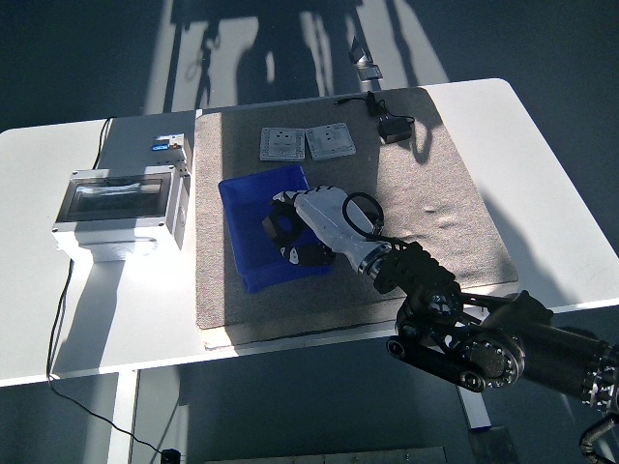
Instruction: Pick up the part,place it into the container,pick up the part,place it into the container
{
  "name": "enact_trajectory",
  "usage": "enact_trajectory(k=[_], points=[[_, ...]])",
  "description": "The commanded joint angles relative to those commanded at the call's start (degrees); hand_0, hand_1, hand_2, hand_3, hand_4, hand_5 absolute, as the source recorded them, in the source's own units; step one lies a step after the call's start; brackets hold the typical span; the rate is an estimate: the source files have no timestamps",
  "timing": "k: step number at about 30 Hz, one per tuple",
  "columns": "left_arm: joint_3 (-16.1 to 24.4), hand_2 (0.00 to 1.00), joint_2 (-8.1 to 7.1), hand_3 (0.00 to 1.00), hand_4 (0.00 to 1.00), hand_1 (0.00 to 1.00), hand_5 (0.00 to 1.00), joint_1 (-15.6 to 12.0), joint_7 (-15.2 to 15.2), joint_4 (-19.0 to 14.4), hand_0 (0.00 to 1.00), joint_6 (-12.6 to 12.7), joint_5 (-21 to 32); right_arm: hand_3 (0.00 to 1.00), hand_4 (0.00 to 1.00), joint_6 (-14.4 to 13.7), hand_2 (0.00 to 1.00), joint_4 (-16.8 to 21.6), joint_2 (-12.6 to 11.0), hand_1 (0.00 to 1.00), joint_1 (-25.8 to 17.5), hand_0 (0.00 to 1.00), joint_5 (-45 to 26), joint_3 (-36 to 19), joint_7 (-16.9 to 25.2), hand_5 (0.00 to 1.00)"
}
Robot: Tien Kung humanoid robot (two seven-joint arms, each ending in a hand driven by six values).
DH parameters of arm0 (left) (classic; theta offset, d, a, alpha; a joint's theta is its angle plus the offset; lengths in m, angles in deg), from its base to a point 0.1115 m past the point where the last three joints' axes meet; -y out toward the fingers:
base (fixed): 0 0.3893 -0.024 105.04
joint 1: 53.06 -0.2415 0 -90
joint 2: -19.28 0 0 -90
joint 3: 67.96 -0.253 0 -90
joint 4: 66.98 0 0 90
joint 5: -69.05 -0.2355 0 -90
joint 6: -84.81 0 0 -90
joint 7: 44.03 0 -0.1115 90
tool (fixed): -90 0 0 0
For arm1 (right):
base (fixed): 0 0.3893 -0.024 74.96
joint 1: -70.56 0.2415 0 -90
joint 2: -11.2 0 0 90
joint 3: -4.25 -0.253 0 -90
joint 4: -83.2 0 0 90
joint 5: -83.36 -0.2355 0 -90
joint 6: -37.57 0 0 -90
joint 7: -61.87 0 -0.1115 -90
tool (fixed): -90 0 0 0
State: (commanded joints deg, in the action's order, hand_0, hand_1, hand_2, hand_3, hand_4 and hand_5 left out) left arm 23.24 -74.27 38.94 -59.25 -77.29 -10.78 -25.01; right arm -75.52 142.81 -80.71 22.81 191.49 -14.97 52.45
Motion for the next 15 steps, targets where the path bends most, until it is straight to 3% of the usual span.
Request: enact_trajectory(k=[5, 6, 11, 12, 15], points=[[1.25, 0.754, 0.08, 0.74, 0.88, 0.724, 0.998, 0.29, 0.02, 0.0, 0.714, 0.64, -1.94, 0.84, 0.484, 4.31, 0.819, 1.72, -0.35, 0.872, 0.13, 0.926, 2.61, -0.59, -1.75, 0.17], [1.28, 0.745, 0.09, 0.728, 0.838, 0.718, 0.998, 0.3, 0.09, 0.0, 0.712, 0.8, -1.97, 0.96, 0.746, 4.47, 0.954, 1.93, -0.4, 0.998, 0.14, 0.998, 2.7, -0.64, -1.8, 0.499], [-0.22, 0.745, 0.15, 0.728, 0.838, 0.718, 0.998, 0.27, 0.04, 0.0, 0.712, 2.85, -0.75, 0.96, 0.746, 5.75, 0.954, 3.03, -0.75, 0.998, -0.02, 0.998, 3.96, -1.41, -2.88, 0.499], [-0.36, 0.738, 0.19, 0.714, 0.813, 0.715, 0.998, 0.28, -0.02, 0.0, 0.709, 3.25, -0.74, 0.973, 0.811, 6.39, 0.969, 3.36, -0.82, 0.998, -0.04, 0.998, 4.6, -1.6, -3.31, 0.484], [-1.2, 0.738, 0.29, 0.714, 0.813, 0.715, 0.998, 0.22, -0.1, 0.0, 0.709, 4.38, -0.27, 0.973, 0.811, 6.91, 0.969, 4.56, -1.03, 0.998, -0.32, 0.998, 6.24, -2.74, -4.04, 0.484]])
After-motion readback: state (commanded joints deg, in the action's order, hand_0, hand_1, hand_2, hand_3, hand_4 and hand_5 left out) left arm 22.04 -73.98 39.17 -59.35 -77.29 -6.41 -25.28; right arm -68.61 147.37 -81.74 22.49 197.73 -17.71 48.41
